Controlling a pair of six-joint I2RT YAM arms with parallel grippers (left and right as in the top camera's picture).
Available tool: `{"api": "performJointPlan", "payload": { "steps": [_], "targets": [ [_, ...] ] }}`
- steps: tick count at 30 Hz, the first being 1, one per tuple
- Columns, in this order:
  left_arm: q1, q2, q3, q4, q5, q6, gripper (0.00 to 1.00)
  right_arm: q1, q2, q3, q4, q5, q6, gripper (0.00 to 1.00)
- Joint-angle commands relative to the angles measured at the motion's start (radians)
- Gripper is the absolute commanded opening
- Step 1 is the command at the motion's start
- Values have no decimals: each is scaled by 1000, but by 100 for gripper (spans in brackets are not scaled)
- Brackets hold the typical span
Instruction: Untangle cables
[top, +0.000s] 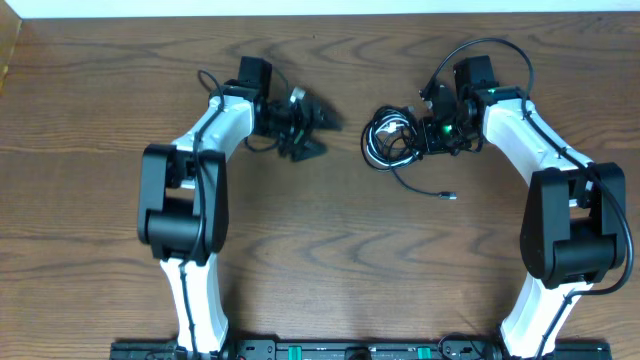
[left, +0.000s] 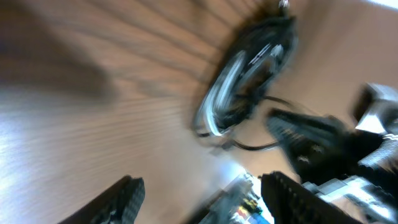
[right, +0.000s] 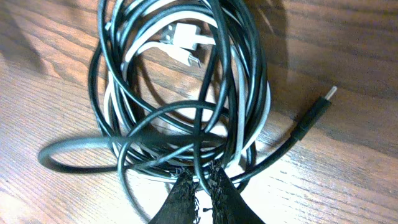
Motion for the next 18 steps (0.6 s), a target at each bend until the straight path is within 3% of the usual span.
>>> {"api": "performJointPlan", "payload": {
  "steps": [1,4,10,18],
  "targets": [
    [-53,-182,58,-124,-494,124,62,-2,-28,21,-2,-27,3,5],
    [-97,-256,58,-135,-534,154,62,-2,-28,20,-3,-21,9,7],
    [-199,-283,58,-126,-567,159,63,-2,-28,19,-28,51,29,28],
    [-277,-225,58,-50,-582,159,63,-2,-25,11,-67,51,28,32]
  ]
}}
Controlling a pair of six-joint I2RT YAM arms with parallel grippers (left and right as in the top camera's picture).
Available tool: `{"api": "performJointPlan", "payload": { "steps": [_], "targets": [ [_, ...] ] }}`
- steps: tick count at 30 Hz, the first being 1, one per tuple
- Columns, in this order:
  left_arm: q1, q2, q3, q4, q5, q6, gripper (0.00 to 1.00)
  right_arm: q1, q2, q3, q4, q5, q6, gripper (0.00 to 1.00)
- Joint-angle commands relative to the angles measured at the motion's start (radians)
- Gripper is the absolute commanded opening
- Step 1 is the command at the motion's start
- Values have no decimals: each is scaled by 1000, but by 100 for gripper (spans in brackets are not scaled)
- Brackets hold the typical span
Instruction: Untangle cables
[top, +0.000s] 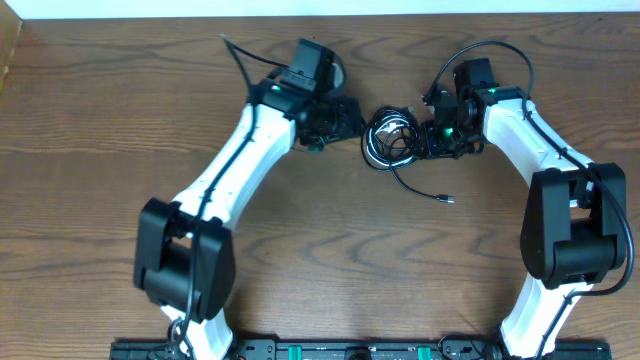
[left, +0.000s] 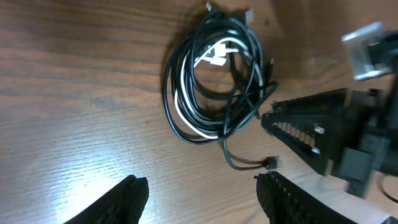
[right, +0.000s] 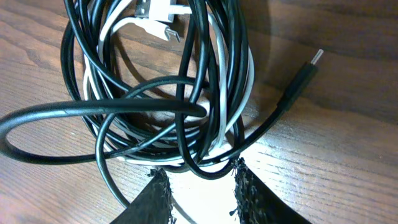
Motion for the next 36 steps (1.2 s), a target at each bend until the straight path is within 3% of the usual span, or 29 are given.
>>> {"api": "performJointPlan", "payload": {
  "steps": [1,9,15,28,31,36],
  "targets": [
    [-11,22,-3,18,-29,17,63,-1,-23,5,-6,8,5,32],
    [-72,98,-7,62,-60,16,63,41,-23,-14,4,22,-14,33],
    [-100,145,-7,105,-55,18,63,81,-23,-20,10,159,-14,34],
    [-119,184,-8,168,-132,43,63,105,-23,-62,88,169,-13,31],
    [-118,211,-8,209,-146,43,62,105,-22,-79,114,168,-13,31],
    [-118,279,-8,280,-157,38,49,105,-22,-95,138,169,-13,30]
  ]
}}
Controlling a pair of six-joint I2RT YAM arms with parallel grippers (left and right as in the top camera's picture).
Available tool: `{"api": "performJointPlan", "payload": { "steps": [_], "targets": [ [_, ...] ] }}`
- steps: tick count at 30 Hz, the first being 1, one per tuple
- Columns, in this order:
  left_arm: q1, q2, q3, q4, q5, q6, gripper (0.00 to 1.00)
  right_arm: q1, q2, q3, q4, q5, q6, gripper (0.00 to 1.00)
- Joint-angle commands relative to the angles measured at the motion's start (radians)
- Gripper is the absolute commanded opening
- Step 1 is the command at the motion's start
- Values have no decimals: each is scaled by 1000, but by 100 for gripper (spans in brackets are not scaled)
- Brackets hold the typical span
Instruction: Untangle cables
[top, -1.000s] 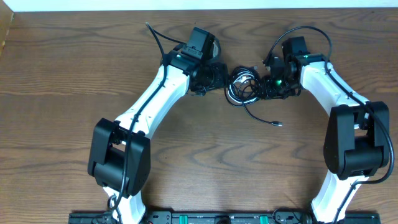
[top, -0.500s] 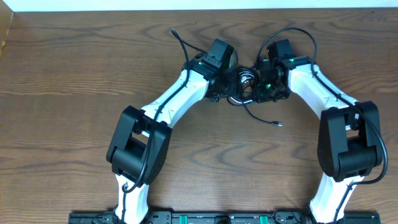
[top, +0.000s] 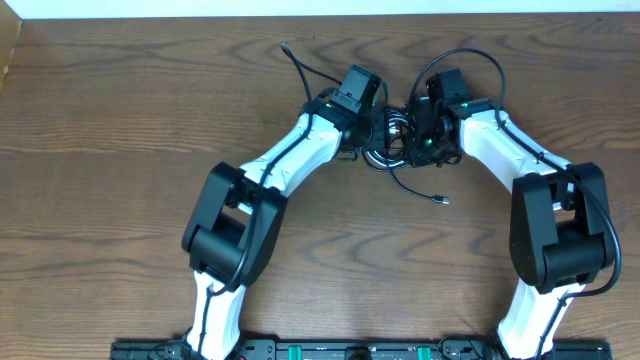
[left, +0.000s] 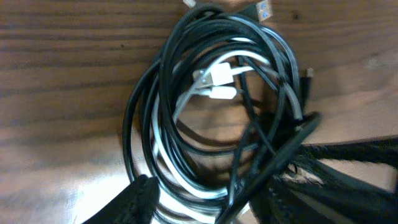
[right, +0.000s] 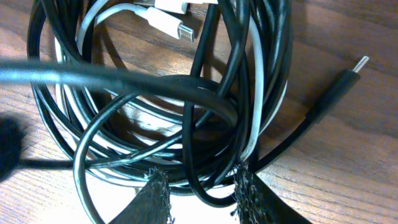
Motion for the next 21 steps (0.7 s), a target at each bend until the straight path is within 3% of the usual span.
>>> {"api": "performJointPlan", "payload": {
  "steps": [1,5,10,13,21],
  "targets": [
    [1,70,-5,20,-36,8,49,4,-18,-19,10,8,-11,30],
    [6,109,-5,35,-59,-7,49,4,-17,-19,11,8,-11,29],
    [12,120,-5,50,-89,-18,43,5,-17,-19,9,8,-11,39],
    [12,120,-5,47,-89,-18,38,6,-17,-19,5,8,-11,39],
    [12,120,-5,42,-89,-18,37,13,-18,-32,44,8,-17,37]
  ]
}}
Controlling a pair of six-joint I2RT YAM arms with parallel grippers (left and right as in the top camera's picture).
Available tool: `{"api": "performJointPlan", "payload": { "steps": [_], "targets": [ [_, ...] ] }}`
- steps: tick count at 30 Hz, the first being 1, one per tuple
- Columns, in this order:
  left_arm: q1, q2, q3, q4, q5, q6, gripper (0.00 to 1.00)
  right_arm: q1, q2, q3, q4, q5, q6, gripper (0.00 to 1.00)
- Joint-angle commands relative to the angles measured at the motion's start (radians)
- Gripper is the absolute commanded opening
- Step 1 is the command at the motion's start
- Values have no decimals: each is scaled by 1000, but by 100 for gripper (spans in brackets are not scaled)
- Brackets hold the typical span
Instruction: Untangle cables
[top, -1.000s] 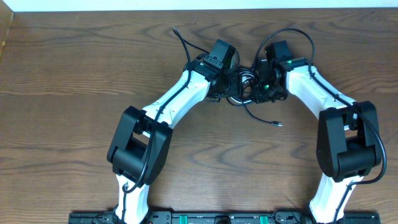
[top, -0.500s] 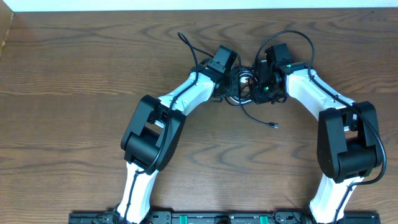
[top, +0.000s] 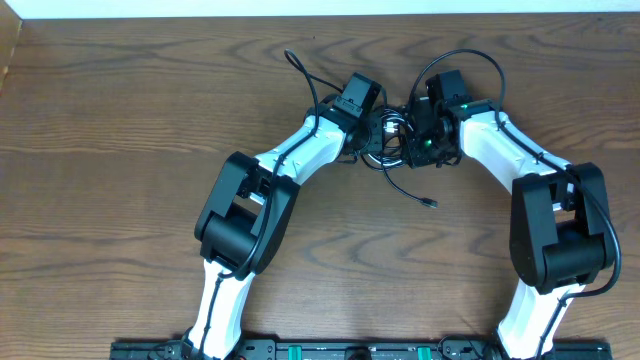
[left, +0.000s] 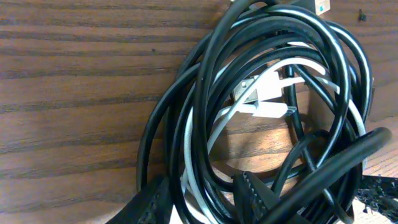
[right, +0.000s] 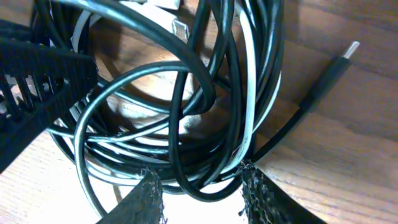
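Note:
A tangled bundle of black and white cables (top: 393, 139) lies on the wooden table at the far middle. My left gripper (top: 374, 137) is at its left side and my right gripper (top: 416, 144) at its right. In the left wrist view the left gripper (left: 200, 200) is open, its fingers astride black and white strands of the bundle (left: 205, 112); a white connector (left: 264, 93) lies inside the coil. The right gripper (right: 202, 194) is open astride a black loop (right: 186, 174). A black plug (right: 329, 68) points away to the right.
One loose black cable end with a small plug (top: 430, 204) trails toward the near side of the bare table (top: 120, 200). The arms' own wiring loops (top: 470, 56) rise above the wrists. The left finger (right: 37, 68) shows in the right wrist view.
My left gripper has pushed further into the bundle, with strands now between its fingers. The loose plug end has shifted a little to the left. The right gripper holds its place, still open.
At first my left gripper was open well to the left of the bundle and the right was shut on a strand. Then the right stood open and the left arm was nearer. The left then reached the bundle's edge, and now both grippers straddle strands.

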Motion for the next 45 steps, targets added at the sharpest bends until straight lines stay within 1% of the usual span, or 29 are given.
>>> {"api": "performJointPlan", "payload": {
  "steps": [1,5,9,13,17,21,26,30,36,42,45],
  "targets": [
    [8,37,-6,-11,-32,-8,37,11,-15,-25,32,6,-23,37],
    [8,37,-6,-11,-32,-8,37,21,-16,-24,58,5,-128,38],
    [8,37,-6,-11,-32,-8,37,26,-42,-13,60,1,-143,37],
    [8,37,-6,-11,-32,-8,37,44,-63,-13,60,3,-211,38],
    [8,37,-6,-11,-32,-8,37,55,-58,-18,56,6,-217,39],
    [8,37,-6,-11,-32,-8,37,64,-47,-20,56,11,-253,39],
    [8,37,-6,-11,-32,-8,37,73,-47,-21,61,150,-257,39],
    [8,37,-6,-10,-32,-8,37,103,-49,-15,87,132,-258,40],
    [8,37,-6,-12,-32,-8,37,134,-48,-21,62,136,-288,40],
    [8,37,-6,-14,-32,-8,37,127,-48,-60,119,190,-288,40],
    [8,37,-6,-14,-32,-8,37,120,-48,-88,164,184,-288,40]
  ]
}}
